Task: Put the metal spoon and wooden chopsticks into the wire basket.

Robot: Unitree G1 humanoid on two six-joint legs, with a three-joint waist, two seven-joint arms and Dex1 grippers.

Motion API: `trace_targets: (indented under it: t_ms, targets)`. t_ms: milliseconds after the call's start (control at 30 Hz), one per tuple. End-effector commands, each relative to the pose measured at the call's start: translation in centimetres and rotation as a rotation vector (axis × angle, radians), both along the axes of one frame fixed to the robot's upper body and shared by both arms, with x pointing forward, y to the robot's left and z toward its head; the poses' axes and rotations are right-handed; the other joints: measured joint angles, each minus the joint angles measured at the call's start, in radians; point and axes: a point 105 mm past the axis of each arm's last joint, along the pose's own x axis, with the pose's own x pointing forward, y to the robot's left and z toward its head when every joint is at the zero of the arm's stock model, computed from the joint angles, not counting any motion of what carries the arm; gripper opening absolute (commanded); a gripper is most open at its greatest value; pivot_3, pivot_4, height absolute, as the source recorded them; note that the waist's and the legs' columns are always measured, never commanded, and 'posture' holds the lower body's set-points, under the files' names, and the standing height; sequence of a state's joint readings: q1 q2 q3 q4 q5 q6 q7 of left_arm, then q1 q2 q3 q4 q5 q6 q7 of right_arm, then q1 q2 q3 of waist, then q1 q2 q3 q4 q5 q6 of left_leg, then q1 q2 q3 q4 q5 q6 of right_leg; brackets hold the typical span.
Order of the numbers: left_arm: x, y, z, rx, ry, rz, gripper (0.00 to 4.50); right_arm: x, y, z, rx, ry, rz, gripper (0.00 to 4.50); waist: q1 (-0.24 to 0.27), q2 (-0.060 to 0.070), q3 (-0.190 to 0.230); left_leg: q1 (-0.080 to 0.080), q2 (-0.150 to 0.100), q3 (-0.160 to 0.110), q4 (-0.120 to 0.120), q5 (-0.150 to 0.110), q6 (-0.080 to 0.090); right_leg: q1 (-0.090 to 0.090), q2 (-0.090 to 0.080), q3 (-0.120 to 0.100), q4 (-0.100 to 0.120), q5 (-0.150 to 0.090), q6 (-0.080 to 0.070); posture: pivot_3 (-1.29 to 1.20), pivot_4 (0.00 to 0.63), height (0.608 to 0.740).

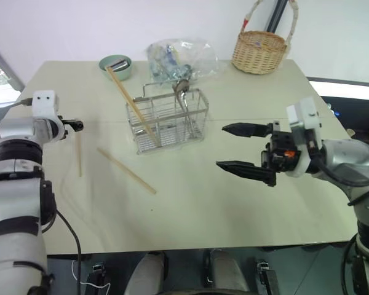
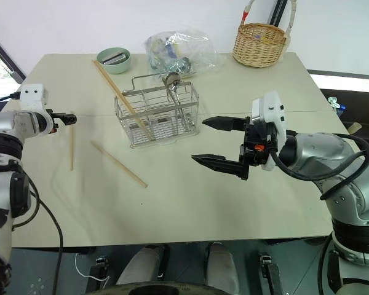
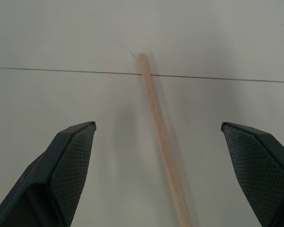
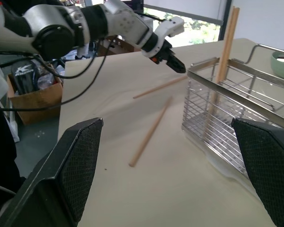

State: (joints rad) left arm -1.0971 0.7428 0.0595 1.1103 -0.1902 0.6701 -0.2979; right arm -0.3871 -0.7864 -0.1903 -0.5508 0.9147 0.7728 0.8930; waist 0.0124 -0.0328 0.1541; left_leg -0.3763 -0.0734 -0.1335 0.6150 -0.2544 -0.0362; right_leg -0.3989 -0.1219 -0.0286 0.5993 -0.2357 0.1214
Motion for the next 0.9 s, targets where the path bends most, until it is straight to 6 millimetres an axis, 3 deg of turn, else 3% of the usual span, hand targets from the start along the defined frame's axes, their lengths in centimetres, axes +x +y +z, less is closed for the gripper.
trace_targets:
  t_ms: [33,400,500,733,767,900]
  targets:
    - [0.7,-0.1,0.6,-0.031,-0.046,0.045,4.5,-0.5,-0.4,1.1,0.021,-0.042,-0.032,4.47,0.0,0.0,0.0,0.0,0.0,0.0,0.0,0.0,0.0,0.0,0.0,0.0,0.0,0.0,0.0,0.0,0.15,0.688]
    - [0.0,-0.3,-3.0,-0.082,0.029,0.158,4.5,-0.5,-1.3,0.9,0.039,-0.033,-0.109,4.47,-0.002,-0.002,0.0,0.001,0.0,0.0,0.001,0.0,0.0,0.0,0.0,-0.001,0.002,0.001,0.001,0.0,0.15,0.688]
    - [-0.3,-0.3,-3.6,-0.094,0.047,0.163,3.72,-0.4,-1.3,0.9,0.04,-0.035,-0.12,4.5,0.0,-0.002,0.0,0.001,0.0,0.0,0.002,0.0,0.0,0.0,0.0,-0.001,0.002,0.001,0.001,0.0,0.15,0.688]
    - [-0.3,-0.2,-3.7,-0.114,0.039,0.188,0.23,-0.3,-1.3,1.2,0.06,-0.032,-0.127,4.5,0.001,-0.003,-0.001,0.001,0.0,0.0,0.002,0.0,0.0,0.001,0.0,-0.001,0.002,0.001,0.001,0.0,0.15,0.688]
    - [-0.3,-0.2,-3.7,-0.117,0.038,0.189,0.01,-0.3,-1.3,1.2,0.062,-0.032,-0.128,4.5,0.001,-0.003,-0.001,0.001,0.0,0.0,0.002,0.0,0.0,0.001,0.0,-0.001,0.002,0.001,0.001,0.0,0.15,0.688]
    - [-0.2,-0.4,-3.6,-0.135,0.031,0.193,0.01,-0.1,-1.3,1.2,0.065,-0.031,-0.131,4.5,0.0,-0.003,-0.001,0.001,0.0,0.0,0.002,0.0,0.0,0.001,0.0,-0.001,0.003,0.001,0.001,0.0,0.15,0.688]
